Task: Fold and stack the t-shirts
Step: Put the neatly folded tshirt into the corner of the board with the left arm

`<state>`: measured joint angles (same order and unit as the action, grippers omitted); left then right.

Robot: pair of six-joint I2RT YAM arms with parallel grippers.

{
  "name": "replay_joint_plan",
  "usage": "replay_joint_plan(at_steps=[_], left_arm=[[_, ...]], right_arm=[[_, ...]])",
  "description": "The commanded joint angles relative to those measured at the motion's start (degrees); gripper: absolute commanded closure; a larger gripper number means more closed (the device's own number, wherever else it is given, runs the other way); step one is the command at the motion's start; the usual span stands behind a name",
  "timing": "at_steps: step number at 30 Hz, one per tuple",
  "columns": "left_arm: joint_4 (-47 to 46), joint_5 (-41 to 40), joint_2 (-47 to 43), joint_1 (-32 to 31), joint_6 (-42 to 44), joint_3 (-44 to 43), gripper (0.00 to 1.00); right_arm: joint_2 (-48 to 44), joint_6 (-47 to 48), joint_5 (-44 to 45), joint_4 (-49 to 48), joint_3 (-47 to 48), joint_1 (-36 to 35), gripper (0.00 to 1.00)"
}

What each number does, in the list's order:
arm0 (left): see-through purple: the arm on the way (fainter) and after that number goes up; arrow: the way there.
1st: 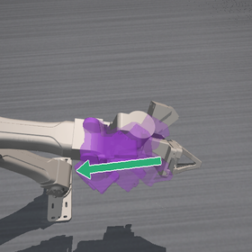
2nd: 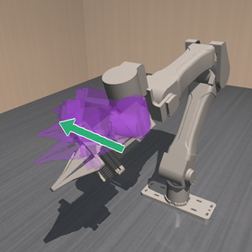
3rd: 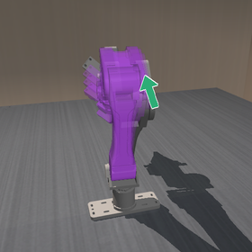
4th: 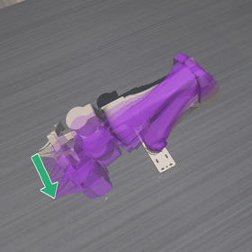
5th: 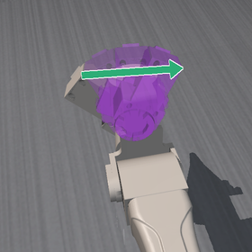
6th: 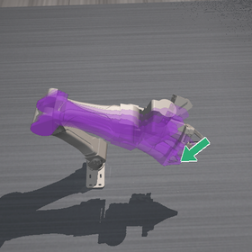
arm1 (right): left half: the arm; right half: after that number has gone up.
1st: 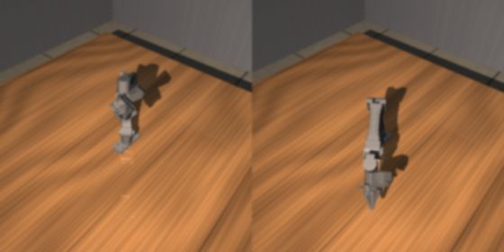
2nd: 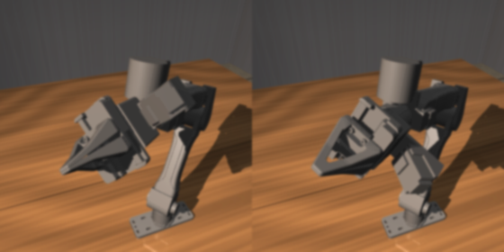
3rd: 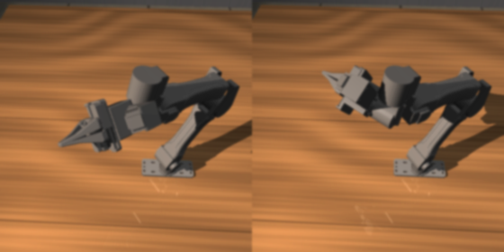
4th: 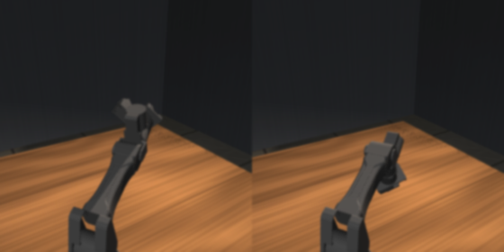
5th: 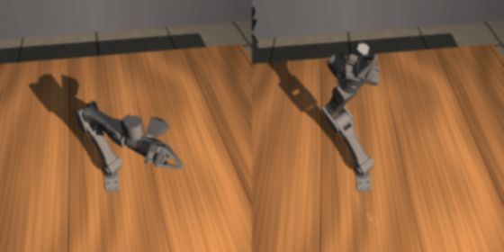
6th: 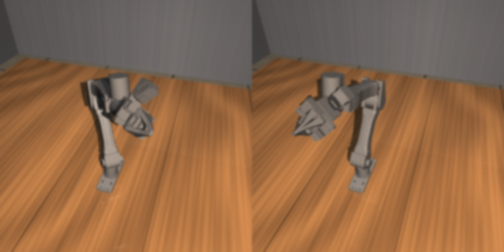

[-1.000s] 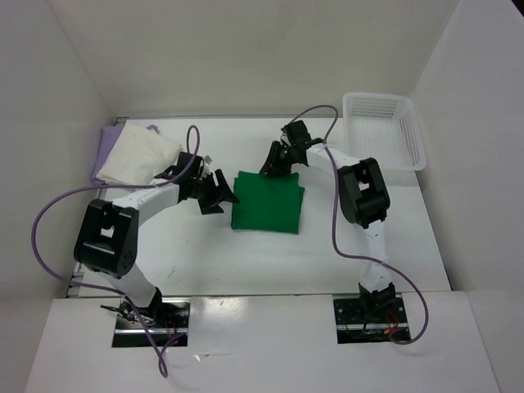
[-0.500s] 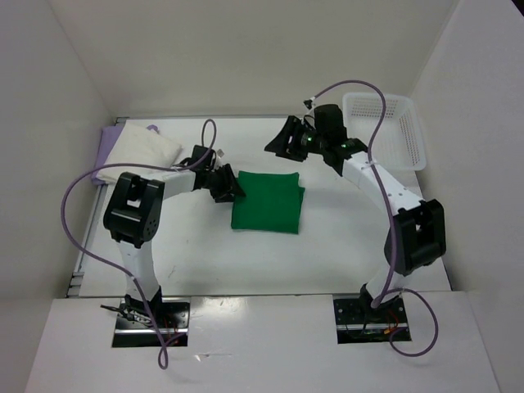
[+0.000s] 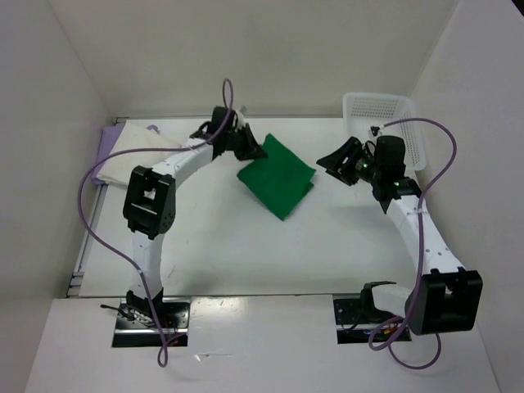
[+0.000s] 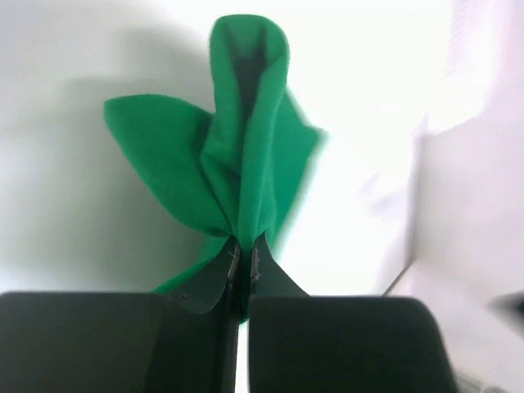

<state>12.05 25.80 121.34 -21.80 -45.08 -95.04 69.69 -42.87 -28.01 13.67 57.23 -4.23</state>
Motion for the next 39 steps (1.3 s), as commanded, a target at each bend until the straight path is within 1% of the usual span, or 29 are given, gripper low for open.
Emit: replay_joint_plan(at_steps=[1,3,4,6,7,9,10,11,12,13,14,15,16,17,19,20,21,23,26,29,31,32,35,36,38,39], left_arm=[[2.0,1.3,-2.0,6.1,-0.4,-13.2,1.00],[3.3,2.5,-2.0,8.9,-0.4,-17.6,1.00],[3.8,2.5,-3.4,11.9,-0.4,-20.2,1.00],[3.9,3.0,-4.9,15.4,-1.0,-20.2,1.00],[3.2,3.0,-7.1,19.3,-1.6,-19.3,1.00],[-0.3,4.5,-11.4,23.5,-2.8,-12.3,1.00],[-1.8,4.5,-13.1,27.8,-4.1,-9.0,0.99],[-3.2,4.5,-14.8,30.2,-4.9,-5.4,0.95],[-6.3,3.2,-18.4,32.6,-5.9,-1.5,0.89],[-9.0,3.2,-20.2,35.1,-7.1,7.8,0.76],[-10.8,3.2,-21.6,39.8,-9.7,12.1,0.38],[-10.8,3.2,-23.3,42.3,-10.7,15.5,0.23],[-11.5,3.7,-24.6,44.7,-11.6,22.1,0.16],[-13.0,3.7,-25.9,48.7,-13.4,25.7,0.08],[-13.1,1.6,-31.7,51.8,-14.9,30.6,0.08],[-12.1,0.1,-36.1,52.8,-14.9,33.3,0.08],[-10.5,-3.2,-37.7,52.8,-14.9,33.3,0.05],[-7.1,-4.6,-39.8,52.2,-14.1,31.9,0.05],[-5.7,-7.2,-42.7,51.7,-13.5,31.9,0.05],[-3.0,-10.6,-44.8,50.4,-11.3,33.0,0.05],[-3.0,-11.9,-46.1,49.0,-8.5,34.0,0.00],[-1.3,-11.9,-46.6,48.2,-7.5,34.0,0.00],[-1.8,-9.6,-48.2,41.9,-3.7,35.3,0.00],[-3.0,-7.8,-48.7,37.5,-2.9,35.8,0.00],[-3.6,-2.8,-48.0,33.4,-1.4,35.8,0.00],[-3.6,-1.1,-47.1,29.7,-0.5,35.2,0.00]], right_arm=[[-2.5,0.9,-2.6,1.2,-3.7,1.4,0.42],[-3.0,1.6,-3.1,1.8,-5.0,2.0,0.42],[-3.0,1.6,-3.8,1.8,-5.0,2.0,0.42],[-2.5,1.6,-4.5,1.8,-5.7,2.0,0.42],[-2.5,1.6,-5.0,1.8,-6.3,2.0,0.42],[-1.4,2.2,-5.0,1.8,-6.3,2.0,0.42],[-1.4,2.8,-5.0,1.8,-6.3,2.0,0.42],[-0.8,2.8,-5.6,1.8,-6.3,2.0,0.42],[-0.8,2.8,-5.6,1.8,-6.3,2.0,0.42],[-0.3,3.3,-6.2,1.8,-6.9,2.0,0.42],[-0.3,3.3,-6.8,1.8,-6.9,2.0,0.42],[-0.3,3.3,-6.8,1.2,-6.9,2.0,0.42],[-0.3,3.3,-6.8,1.2,-7.4,2.0,0.42],[-0.3,3.8,-7.3,1.2,-7.4,2.0,0.42],[-0.3,4.5,-7.3,1.8,-8.9,2.0,0.42],[-0.3,4.6,-7.3,1.8,-8.9,2.0,0.42],[-0.3,5.1,-7.3,1.8,-10.5,2.0,0.42],[-0.3,5.1,-7.8,2.3,-11.0,2.0,0.42],[-0.3,5.6,-8.4,2.3,-11.6,2.0,0.42],[-0.8,5.6,-8.4,2.3,-12.1,1.5,0.42],[-0.8,5.6,-8.4,2.3,-12.8,1.5,0.42],[-1.4,5.6,-8.4,2.3,-12.8,1.5,0.42],[-1.9,5.1,-5.5,2.3,-13.3,-1.2,0.42],[-1.9,5.1,-3.2,2.9,-13.3,-2.2,0.42],[-1.1,4.5,-1.5,2.9,-12.6,-5.4,0.42],[-0.3,4.5,-0.7,2.9,-12.6,-6.4,0.00]])
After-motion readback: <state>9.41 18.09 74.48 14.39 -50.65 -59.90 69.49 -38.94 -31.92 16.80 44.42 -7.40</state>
